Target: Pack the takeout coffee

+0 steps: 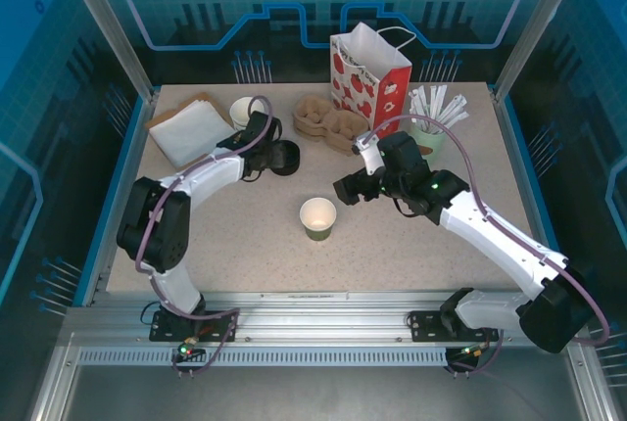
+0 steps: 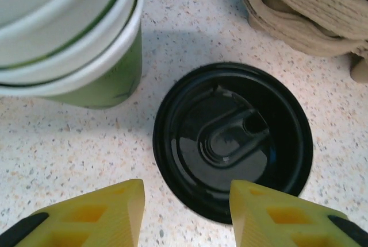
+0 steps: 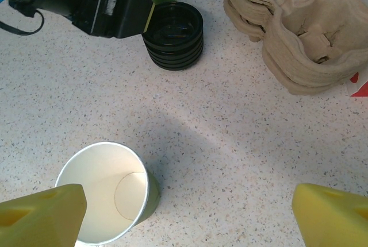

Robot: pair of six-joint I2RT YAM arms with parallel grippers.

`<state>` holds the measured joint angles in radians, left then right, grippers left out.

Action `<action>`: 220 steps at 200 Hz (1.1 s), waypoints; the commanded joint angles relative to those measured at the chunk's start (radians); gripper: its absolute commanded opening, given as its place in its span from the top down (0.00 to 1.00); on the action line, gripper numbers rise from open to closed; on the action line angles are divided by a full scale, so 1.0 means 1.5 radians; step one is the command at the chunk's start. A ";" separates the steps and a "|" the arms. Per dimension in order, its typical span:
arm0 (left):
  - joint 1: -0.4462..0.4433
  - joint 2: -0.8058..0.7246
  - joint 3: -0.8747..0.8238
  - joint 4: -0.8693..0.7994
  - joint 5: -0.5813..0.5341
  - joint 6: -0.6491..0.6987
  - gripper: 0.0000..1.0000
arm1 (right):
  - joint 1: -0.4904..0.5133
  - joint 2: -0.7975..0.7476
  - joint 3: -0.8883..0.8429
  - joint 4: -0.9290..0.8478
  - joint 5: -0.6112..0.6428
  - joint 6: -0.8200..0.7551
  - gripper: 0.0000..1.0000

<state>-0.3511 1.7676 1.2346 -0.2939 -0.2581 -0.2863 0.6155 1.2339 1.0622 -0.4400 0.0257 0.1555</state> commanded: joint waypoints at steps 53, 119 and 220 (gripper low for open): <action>0.013 0.055 0.045 -0.018 -0.016 0.008 0.59 | 0.011 0.018 0.020 0.017 -0.005 -0.010 0.06; 0.015 0.062 0.042 -0.017 -0.012 0.008 0.69 | 0.013 0.021 0.015 0.017 -0.005 -0.010 0.06; 0.016 0.066 0.044 -0.017 -0.003 0.003 0.77 | 0.015 0.020 0.014 0.014 -0.002 -0.012 0.06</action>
<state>-0.3363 1.8526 1.2736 -0.3088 -0.2657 -0.2859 0.6174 1.2572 1.0622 -0.4324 0.0250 0.1520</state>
